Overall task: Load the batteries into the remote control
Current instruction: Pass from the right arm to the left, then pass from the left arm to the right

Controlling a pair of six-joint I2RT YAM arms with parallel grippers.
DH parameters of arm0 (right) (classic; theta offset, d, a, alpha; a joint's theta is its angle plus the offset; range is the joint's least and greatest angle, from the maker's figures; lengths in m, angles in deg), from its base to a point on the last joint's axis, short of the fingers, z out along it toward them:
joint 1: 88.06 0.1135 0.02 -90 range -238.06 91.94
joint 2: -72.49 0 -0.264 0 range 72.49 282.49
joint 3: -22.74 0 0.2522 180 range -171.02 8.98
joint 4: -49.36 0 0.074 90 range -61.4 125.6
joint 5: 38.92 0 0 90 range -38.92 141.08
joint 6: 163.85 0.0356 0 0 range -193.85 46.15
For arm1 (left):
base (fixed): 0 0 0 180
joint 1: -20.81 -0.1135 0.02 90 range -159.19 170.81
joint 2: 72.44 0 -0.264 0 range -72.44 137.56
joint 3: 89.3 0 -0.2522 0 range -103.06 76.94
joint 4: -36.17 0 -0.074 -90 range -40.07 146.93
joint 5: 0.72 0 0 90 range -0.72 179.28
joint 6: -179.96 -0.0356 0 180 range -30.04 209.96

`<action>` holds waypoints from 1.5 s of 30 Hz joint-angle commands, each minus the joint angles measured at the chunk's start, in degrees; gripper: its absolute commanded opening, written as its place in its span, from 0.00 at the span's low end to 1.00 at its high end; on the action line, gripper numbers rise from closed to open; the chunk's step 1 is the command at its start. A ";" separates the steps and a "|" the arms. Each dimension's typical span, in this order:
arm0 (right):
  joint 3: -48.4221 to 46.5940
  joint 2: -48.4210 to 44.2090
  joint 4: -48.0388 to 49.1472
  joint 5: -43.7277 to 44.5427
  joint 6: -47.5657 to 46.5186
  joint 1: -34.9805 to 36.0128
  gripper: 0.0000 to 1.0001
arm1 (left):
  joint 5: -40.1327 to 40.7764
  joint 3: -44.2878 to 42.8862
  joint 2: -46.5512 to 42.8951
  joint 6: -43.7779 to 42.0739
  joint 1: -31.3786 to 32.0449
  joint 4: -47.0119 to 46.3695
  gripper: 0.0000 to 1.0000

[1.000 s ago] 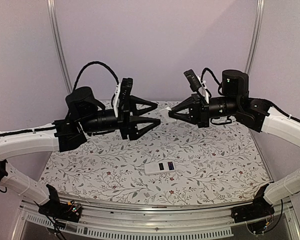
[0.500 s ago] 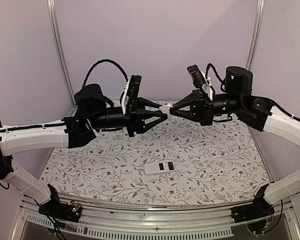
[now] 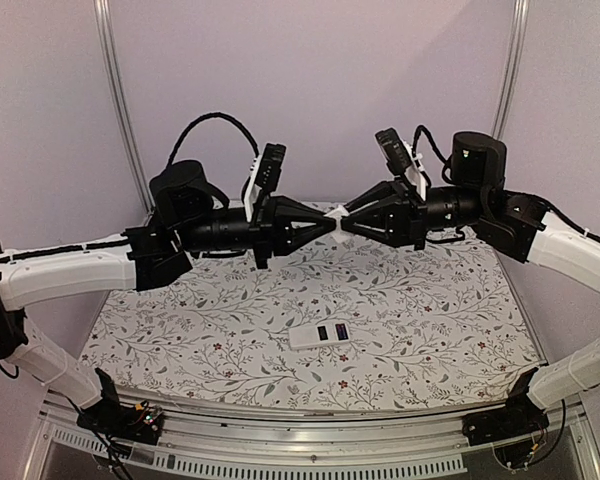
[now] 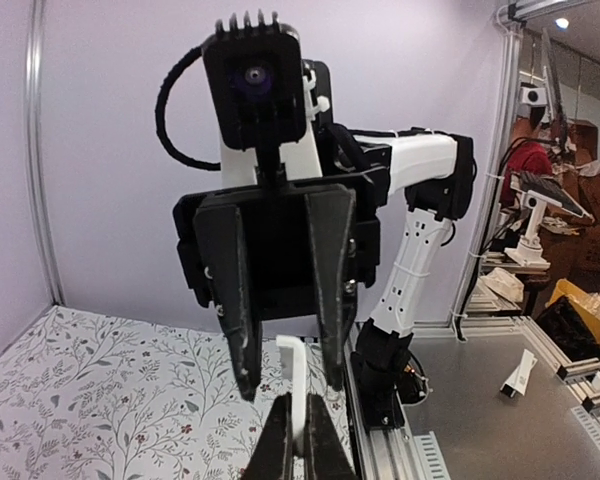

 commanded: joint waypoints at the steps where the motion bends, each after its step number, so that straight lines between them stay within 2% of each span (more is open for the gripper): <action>1: -0.10 -2.95 -4.51 7.57 -9.58 0.20 0.44 | 4.10 -3.61 0.88 2.45 -0.40 8.07 0.00; 4: 2.03 -6.78 -8.21 13.93 -20.96 0.19 0.61 | 13.89 -7.55 1.59 4.61 -0.64 18.91 0.00; 7: 2.41 -9.33 -12.70 20.42 -34.33 0.21 0.74 | 14.96 -10.89 3.17 8.04 -2.44 28.80 0.00; 10: 2.35 -9.47 -14.29 24.15 -44.48 0.29 0.78 | 11.53 -9.92 3.02 11.19 -3.83 29.38 0.00; 16: 2.54 -5.35 -12.65 32.99 -66.28 5.10 0.89 | 12.02 -9.19 3.02 12.17 -3.99 31.01 0.00; 21: 0.03 -1.35 -10.22 32.27 -77.03 6.23 0.93 | 11.01 -9.26 3.30 12.51 -3.99 31.13 0.00; 28: -0.93 3.08 -10.41 34.75 -84.04 7.75 0.92 | 10.54 -9.27 3.13 12.28 -3.99 31.81 0.00; 37: -1.64 5.69 -9.05 37.03 -86.67 8.73 0.84 | 10.01 -9.35 3.99 12.23 -3.96 31.81 0.00; 45: -2.97 8.14 -9.22 40.08 -86.22 8.73 0.56 | 10.38 -9.40 4.41 11.34 -4.00 32.49 0.00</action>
